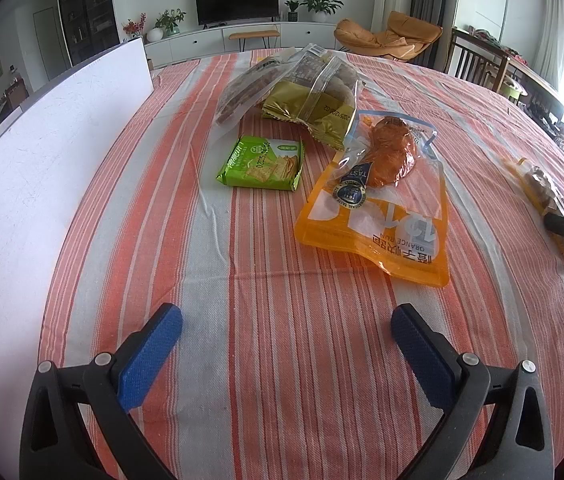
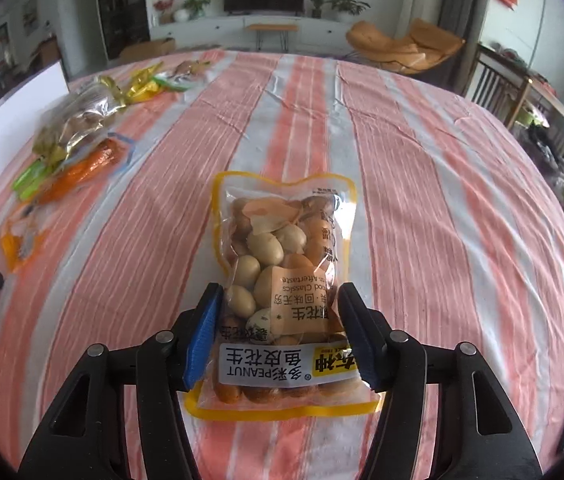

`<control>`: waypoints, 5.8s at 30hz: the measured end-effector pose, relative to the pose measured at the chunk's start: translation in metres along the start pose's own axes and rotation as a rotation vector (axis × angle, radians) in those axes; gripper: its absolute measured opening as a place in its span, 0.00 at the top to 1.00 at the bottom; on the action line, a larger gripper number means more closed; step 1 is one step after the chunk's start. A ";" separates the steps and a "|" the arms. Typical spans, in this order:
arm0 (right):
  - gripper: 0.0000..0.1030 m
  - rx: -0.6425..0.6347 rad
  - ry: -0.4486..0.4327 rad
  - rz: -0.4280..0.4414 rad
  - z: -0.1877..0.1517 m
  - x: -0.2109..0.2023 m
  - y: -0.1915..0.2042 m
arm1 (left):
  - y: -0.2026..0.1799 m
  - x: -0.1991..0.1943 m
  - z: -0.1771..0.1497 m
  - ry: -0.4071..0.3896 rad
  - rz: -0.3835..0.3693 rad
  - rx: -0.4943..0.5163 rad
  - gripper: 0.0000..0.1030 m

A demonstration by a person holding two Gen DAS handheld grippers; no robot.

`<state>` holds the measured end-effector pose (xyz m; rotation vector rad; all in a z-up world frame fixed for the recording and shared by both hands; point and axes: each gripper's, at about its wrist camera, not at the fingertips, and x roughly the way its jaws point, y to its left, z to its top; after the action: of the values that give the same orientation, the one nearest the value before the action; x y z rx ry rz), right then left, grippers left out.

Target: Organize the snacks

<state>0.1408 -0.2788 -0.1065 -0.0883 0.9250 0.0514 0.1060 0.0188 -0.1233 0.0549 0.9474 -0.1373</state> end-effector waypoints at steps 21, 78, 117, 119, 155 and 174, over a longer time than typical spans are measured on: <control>0.05 0.043 0.000 0.023 -0.010 0.008 -0.004 | 0.000 0.000 0.000 0.000 0.000 0.000 0.00; 0.02 0.042 0.001 0.033 -0.009 0.012 0.000 | -0.093 0.033 0.078 0.156 -0.380 0.206 0.02; 0.44 0.115 0.240 0.167 0.033 0.013 -0.005 | 0.003 -0.066 0.041 -0.037 -0.450 -0.155 0.55; 0.44 0.156 0.211 0.206 0.032 0.002 -0.002 | 0.031 -0.086 0.042 -0.065 -0.482 -0.211 0.55; 0.06 -0.139 -0.100 0.319 0.060 -0.020 0.166 | 0.202 -0.196 0.020 -0.383 -0.020 -0.378 0.00; 0.04 0.101 -0.009 0.013 -0.024 0.002 -0.020 | -0.041 -0.020 0.034 -0.045 -0.093 0.018 0.00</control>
<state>0.1246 -0.3009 -0.1216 0.0111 0.9178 0.0171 0.1165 -0.0239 -0.0867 0.0243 0.9046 -0.2327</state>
